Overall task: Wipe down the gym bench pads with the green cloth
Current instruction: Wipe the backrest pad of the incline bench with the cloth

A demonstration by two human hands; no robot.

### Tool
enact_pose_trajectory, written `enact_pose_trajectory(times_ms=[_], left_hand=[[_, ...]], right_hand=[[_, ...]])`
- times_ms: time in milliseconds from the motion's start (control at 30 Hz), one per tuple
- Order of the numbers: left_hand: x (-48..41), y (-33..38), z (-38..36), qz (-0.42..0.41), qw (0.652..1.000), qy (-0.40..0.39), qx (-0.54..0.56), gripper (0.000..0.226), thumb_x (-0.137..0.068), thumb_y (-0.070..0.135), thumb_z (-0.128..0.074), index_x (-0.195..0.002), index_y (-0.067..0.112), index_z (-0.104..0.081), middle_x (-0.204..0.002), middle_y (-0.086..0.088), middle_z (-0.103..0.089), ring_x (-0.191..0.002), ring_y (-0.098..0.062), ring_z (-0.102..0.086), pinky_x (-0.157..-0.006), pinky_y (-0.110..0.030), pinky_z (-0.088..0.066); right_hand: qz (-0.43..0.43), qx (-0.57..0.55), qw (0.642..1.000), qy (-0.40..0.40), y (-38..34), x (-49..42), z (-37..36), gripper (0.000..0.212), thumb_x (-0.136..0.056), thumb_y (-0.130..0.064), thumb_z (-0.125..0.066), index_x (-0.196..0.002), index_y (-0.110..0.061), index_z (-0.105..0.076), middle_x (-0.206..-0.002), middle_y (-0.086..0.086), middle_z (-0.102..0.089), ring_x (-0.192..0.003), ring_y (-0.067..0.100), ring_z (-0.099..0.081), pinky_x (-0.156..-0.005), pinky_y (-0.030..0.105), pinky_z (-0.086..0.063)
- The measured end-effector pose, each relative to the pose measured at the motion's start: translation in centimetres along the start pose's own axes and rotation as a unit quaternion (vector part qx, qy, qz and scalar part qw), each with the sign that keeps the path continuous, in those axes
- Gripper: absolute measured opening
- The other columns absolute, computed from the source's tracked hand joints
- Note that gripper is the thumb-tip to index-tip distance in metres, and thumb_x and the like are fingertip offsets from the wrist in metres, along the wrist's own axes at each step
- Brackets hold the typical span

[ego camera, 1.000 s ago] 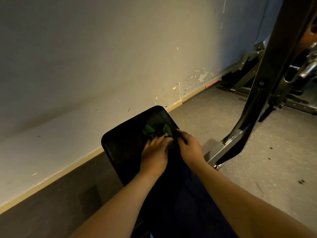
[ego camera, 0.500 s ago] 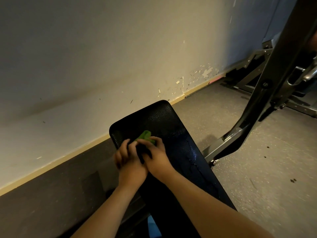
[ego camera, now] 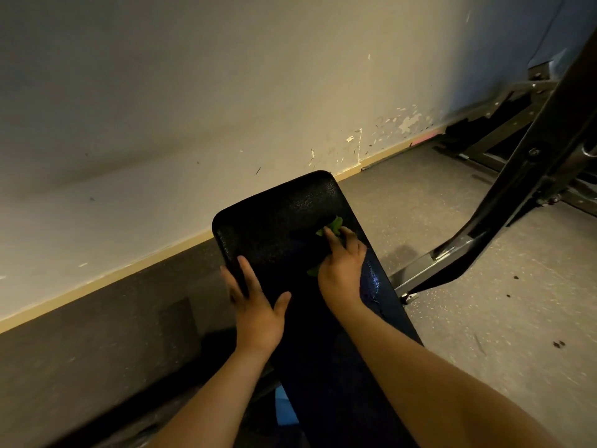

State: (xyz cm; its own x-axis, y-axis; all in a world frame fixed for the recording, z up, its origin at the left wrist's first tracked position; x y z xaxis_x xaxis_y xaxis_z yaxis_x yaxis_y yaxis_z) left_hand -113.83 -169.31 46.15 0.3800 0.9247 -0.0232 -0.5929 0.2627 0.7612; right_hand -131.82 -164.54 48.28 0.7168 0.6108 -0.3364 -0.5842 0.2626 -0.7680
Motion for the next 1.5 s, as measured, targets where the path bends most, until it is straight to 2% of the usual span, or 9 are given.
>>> enact_pose_trajectory(times_ms=[133, 267, 467, 633, 867, 1000, 1200, 1300, 1500], left_hand=[[-0.4, -0.6, -0.1, -0.026, 1.000, 0.007, -0.007, 0.107, -0.092, 0.040, -0.064, -0.152, 0.032, 0.024, -0.153, 0.003, 0.043, -0.150, -0.027, 0.020, -0.123, -0.053, -0.011], [-0.4, -0.8, -0.2, -0.040, 0.999, 0.007, 0.005, 0.109, -0.092, 0.031, -0.068, -0.153, 0.032, 0.022, -0.157, 0.001, 0.041, -0.148, -0.020, 0.024, -0.122, -0.045, -0.003], [-0.3, -0.6, -0.1, -0.018, 1.000, -0.016, 0.016, 0.109, -0.092, 0.040, -0.066, -0.151, 0.043, 0.026, -0.155, 0.011, 0.042, -0.152, -0.032, 0.013, -0.118, -0.052, -0.021], [-0.4, -0.6, -0.4, 0.008, 1.000, -0.017, -0.011, 0.109, -0.093, 0.041, -0.065, -0.150, 0.042, 0.029, -0.155, 0.006, 0.043, -0.151, -0.039, 0.005, -0.118, -0.053, -0.024], [-0.4, -0.5, -0.2, 0.044, 0.996, -0.009, -0.073, 0.109, -0.095, 0.043, -0.062, -0.146, 0.042, 0.034, -0.159, -0.003, 0.038, -0.151, -0.038, -0.012, -0.114, -0.052, -0.028], [-0.6, -0.4, -0.4, 0.063, 0.994, -0.029, -0.088, 0.107, -0.095, 0.051, -0.057, -0.142, 0.045, 0.040, -0.158, -0.003, 0.039, -0.148, -0.041, -0.018, -0.115, -0.059, -0.022], [-0.4, -0.5, -0.2, 0.039, 0.995, -0.015, -0.089, 0.109, -0.095, 0.053, -0.057, -0.132, 0.052, 0.046, -0.158, -0.001, 0.039, -0.146, -0.044, -0.022, -0.113, -0.059, -0.026], [-0.4, -0.5, -0.2, 0.029, 0.996, -0.010, -0.083, 0.110, -0.094, 0.052, -0.058, -0.135, 0.050, 0.044, -0.158, -0.001, 0.038, -0.148, -0.043, -0.017, -0.115, -0.058, -0.027], [-0.6, -0.3, -0.1, 0.035, 0.997, -0.003, -0.075, 0.106, -0.094, 0.044, -0.062, -0.148, 0.040, 0.030, -0.160, -0.006, 0.034, -0.151, -0.038, -0.012, -0.117, -0.050, -0.027]], right_hand=[[0.178, 0.018, 0.979, -0.094, -5.5, 3.1, -3.9, 0.044, -0.092, -0.033, -0.047, -0.128, -0.013, -0.063, -0.141, 0.010, -0.047, -0.133, 0.031, -0.040, -0.109, 0.046, -0.041], [0.310, 0.121, 0.930, -0.156, -5.6, 3.3, -4.5, 0.056, -0.084, -0.025, -0.041, -0.139, -0.020, -0.055, -0.153, 0.007, -0.041, -0.147, 0.029, -0.029, -0.117, 0.051, -0.028], [0.125, 0.059, 0.990, -0.038, 2.4, -0.8, 0.5, 0.059, -0.087, 0.006, -0.057, -0.141, -0.018, -0.052, -0.158, 0.010, -0.033, -0.151, 0.033, -0.014, -0.117, 0.060, -0.027], [-0.103, -0.048, 0.992, 0.050, 1.0, -0.1, 0.2, 0.064, -0.088, 0.015, -0.044, -0.143, -0.017, -0.052, -0.162, 0.006, -0.027, -0.153, 0.027, -0.010, -0.120, 0.051, -0.022], [0.205, 0.036, 0.972, -0.108, -4.4, 3.7, -3.7, 0.061, -0.080, 0.001, -0.056, -0.139, -0.015, -0.055, -0.156, 0.010, -0.037, -0.150, 0.031, -0.021, -0.122, 0.048, -0.016], [0.042, 0.017, 0.998, -0.047, 1.5, -0.7, 0.5, 0.068, -0.085, 0.015, -0.047, -0.143, -0.019, -0.051, -0.159, 0.010, -0.029, -0.152, 0.031, -0.014, -0.123, 0.047, -0.017], [-0.139, -0.039, 0.989, 0.031, 5.3, -2.1, 2.5, 0.071, -0.088, 0.015, -0.042, -0.150, -0.019, -0.041, -0.158, 0.008, -0.028, -0.145, 0.031, -0.029, -0.120, 0.044, -0.028], [-0.092, -0.023, 0.995, 0.027, 2.9, -0.1, 1.4, 0.070, -0.088, 0.013, -0.045, -0.148, -0.021, -0.045, -0.159, 0.004, -0.029, -0.145, 0.028, -0.029, -0.114, 0.029, -0.024], [0.200, 0.036, 0.968, -0.149, -4.1, 4.4, -3.7, 0.064, -0.077, 0.006, -0.056, -0.138, -0.013, -0.056, -0.151, 0.016, -0.044, -0.146, 0.034, -0.031, -0.118, 0.054, -0.029]])
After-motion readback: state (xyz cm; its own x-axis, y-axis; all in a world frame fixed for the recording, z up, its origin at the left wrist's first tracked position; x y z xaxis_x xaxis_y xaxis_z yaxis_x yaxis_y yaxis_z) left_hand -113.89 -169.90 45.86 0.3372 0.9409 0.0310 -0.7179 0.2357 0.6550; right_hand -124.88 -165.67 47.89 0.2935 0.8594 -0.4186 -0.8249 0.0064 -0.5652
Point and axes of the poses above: each hand's wrist, its own x-axis away from the middle knuckle, its own z-axis out of the back of the hand, y = z × x, the point moved 6 cm from there along -x, towards the middle knuckle
